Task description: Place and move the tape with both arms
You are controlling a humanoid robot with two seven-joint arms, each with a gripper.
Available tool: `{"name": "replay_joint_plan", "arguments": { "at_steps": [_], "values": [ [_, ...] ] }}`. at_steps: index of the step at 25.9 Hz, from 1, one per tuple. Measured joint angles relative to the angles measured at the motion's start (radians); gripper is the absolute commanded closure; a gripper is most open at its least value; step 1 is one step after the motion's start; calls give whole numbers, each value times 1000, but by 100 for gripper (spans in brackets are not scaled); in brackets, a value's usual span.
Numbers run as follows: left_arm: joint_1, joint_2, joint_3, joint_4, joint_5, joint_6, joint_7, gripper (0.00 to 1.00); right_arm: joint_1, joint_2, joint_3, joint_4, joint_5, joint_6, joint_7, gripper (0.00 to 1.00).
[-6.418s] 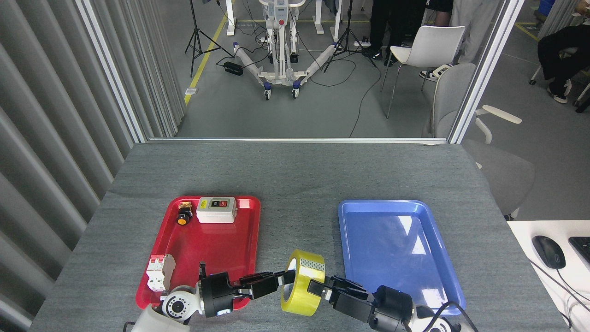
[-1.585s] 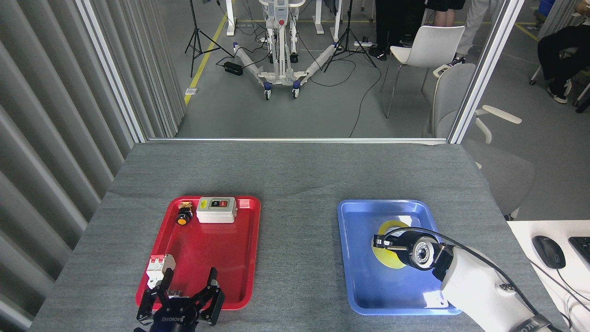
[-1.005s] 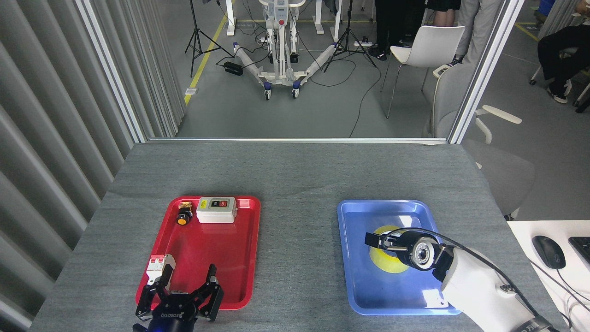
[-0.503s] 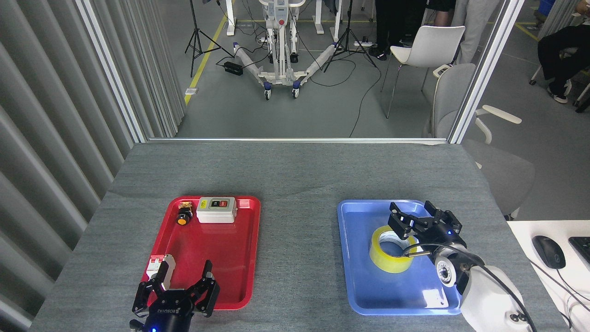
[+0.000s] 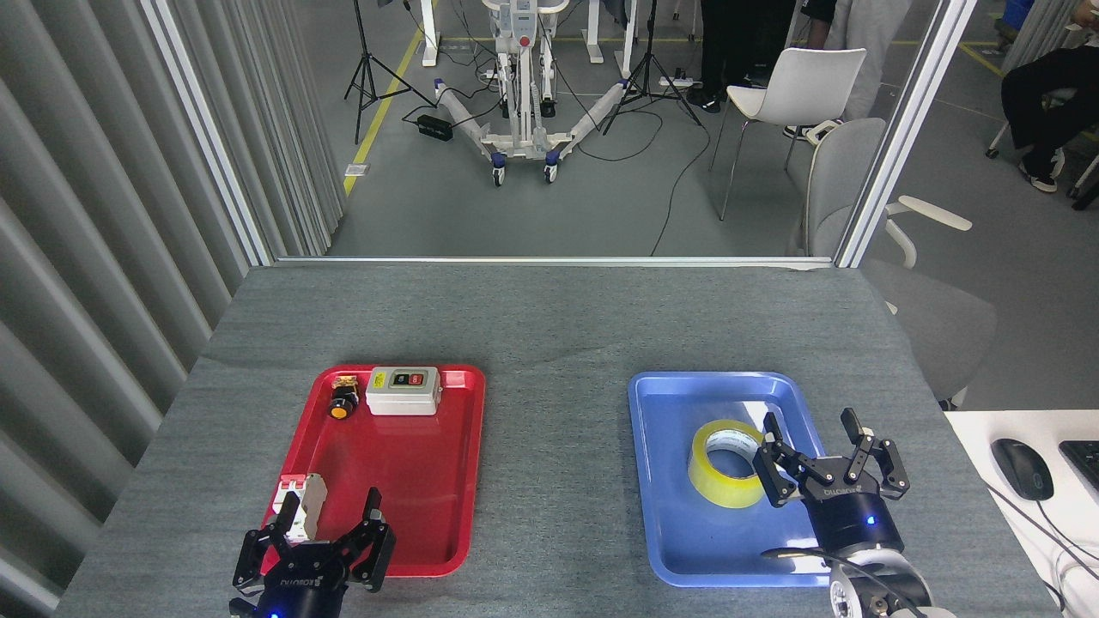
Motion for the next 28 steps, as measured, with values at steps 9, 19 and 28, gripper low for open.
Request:
{"name": "replay_joint_plan", "arguments": {
  "at_steps": [9, 19, 28],
  "values": [
    [0, 1, 9, 10, 0, -2, 7, 0, 195, 1, -145, -128, 37, -65, 5, 0],
    [-1, 1, 9, 12, -1, -2, 9, 0, 210, 45, -298, -141, 183, -143, 9, 0],
    [-3, 1, 9, 17, -1, -1, 10, 0, 219, 70, -369, -132, 64, -196, 90, 0]
  ]
}}
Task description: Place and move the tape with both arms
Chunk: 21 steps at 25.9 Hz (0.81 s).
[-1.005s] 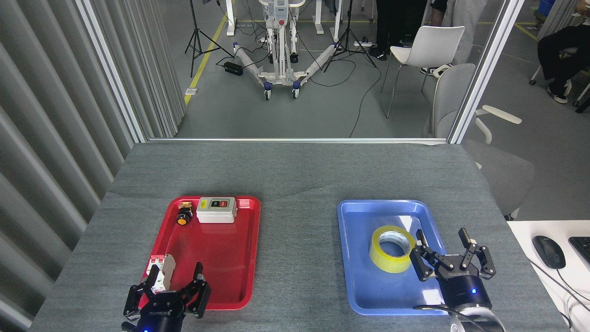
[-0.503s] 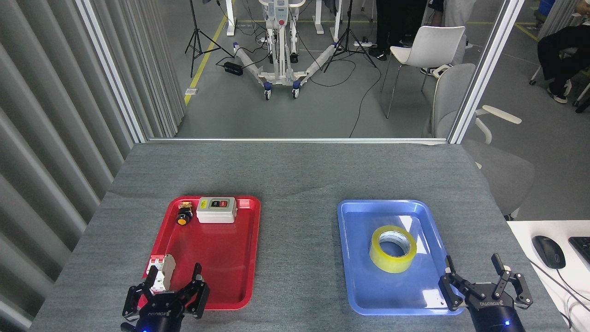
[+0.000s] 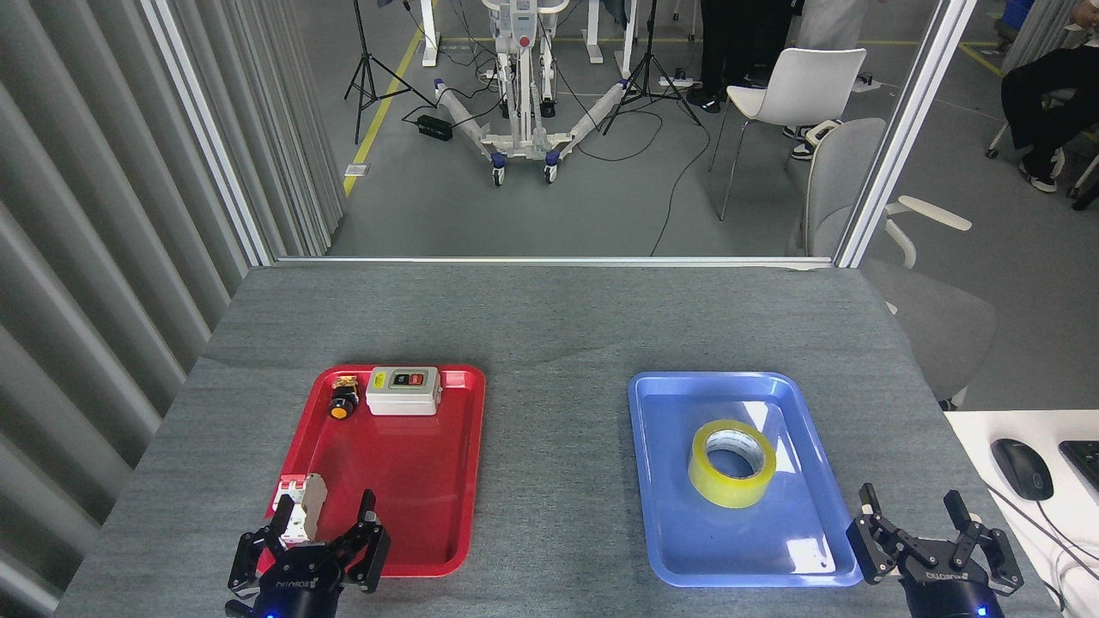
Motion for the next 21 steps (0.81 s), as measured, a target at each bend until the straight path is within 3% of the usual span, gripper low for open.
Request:
{"name": "replay_joint_plan", "arguments": {
  "at_steps": [8, 21],
  "values": [
    [-6, 0, 0, 5, 0, 0, 0, 0, 2, -72, 98, 4, -73, 41, 7, 0],
    [-25, 0, 0, 32, 0, 0, 1, 0, -6, -103, 154, 2, -94, 88, 9, 0]
  ]
}}
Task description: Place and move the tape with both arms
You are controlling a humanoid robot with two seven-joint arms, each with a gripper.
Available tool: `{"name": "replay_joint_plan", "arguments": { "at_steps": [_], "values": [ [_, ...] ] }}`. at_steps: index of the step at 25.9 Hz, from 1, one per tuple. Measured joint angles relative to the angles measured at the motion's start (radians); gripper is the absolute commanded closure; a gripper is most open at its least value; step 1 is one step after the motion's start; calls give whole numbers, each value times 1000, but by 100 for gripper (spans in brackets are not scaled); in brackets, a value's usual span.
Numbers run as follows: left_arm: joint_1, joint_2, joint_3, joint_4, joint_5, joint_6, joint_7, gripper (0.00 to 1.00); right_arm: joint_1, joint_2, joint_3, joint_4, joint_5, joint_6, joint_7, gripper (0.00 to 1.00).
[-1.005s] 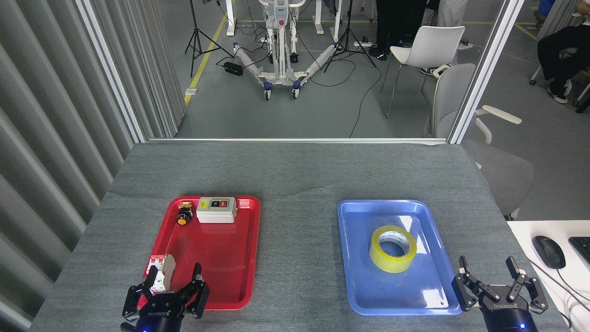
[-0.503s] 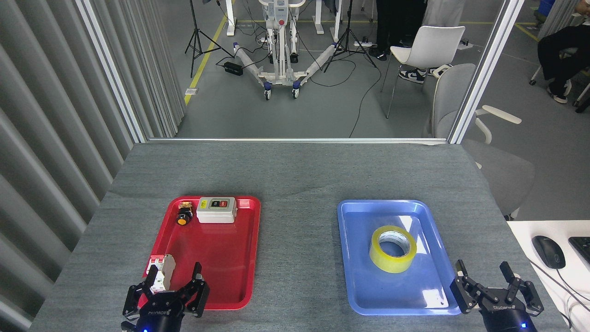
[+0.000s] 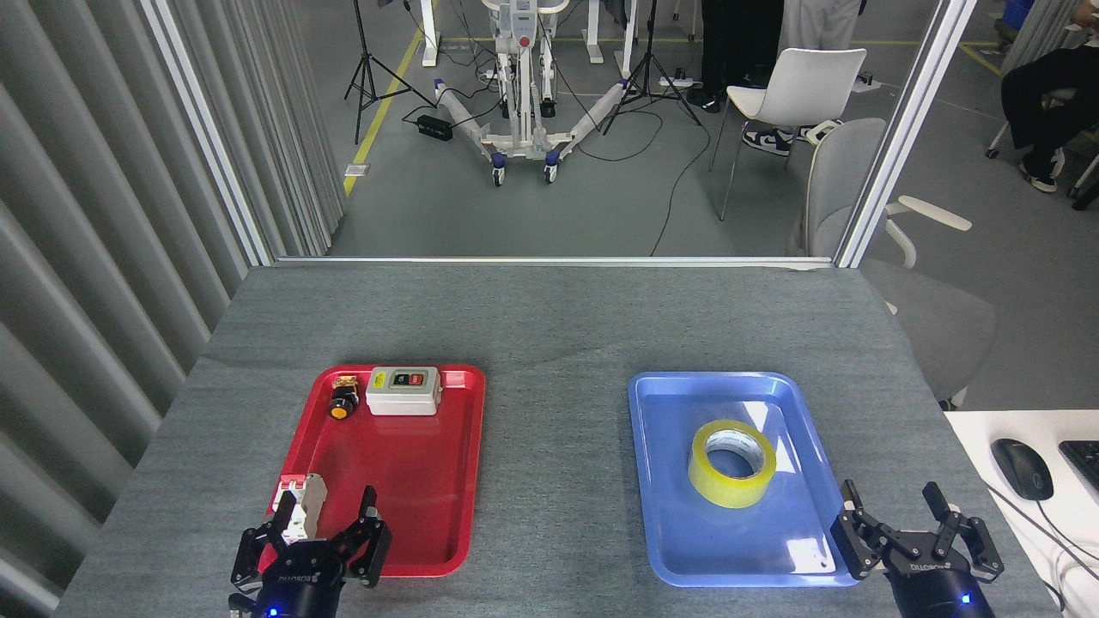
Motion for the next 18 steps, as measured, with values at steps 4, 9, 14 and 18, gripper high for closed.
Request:
{"name": "replay_joint_plan", "arguments": {
  "at_steps": [4, 9, 14, 18],
  "values": [
    [-7, 0, 0, 5, 0, 0, 0, 0, 1, 2, 0, -2, 0, 5, 2, 0],
    [-11, 1, 0, 7, 0, 0, 1, 0, 5, 4, 0, -3, 0, 7, 0, 0],
    [-12, 6, 3, 8, 0, 0, 1, 0, 10, 7, 1, -4, 0, 7, -2, 0],
    [-9, 12, 16, 11, 0, 0, 3, 0, 12, 7, 2, -6, 0, 7, -3, 0]
  ]
}}
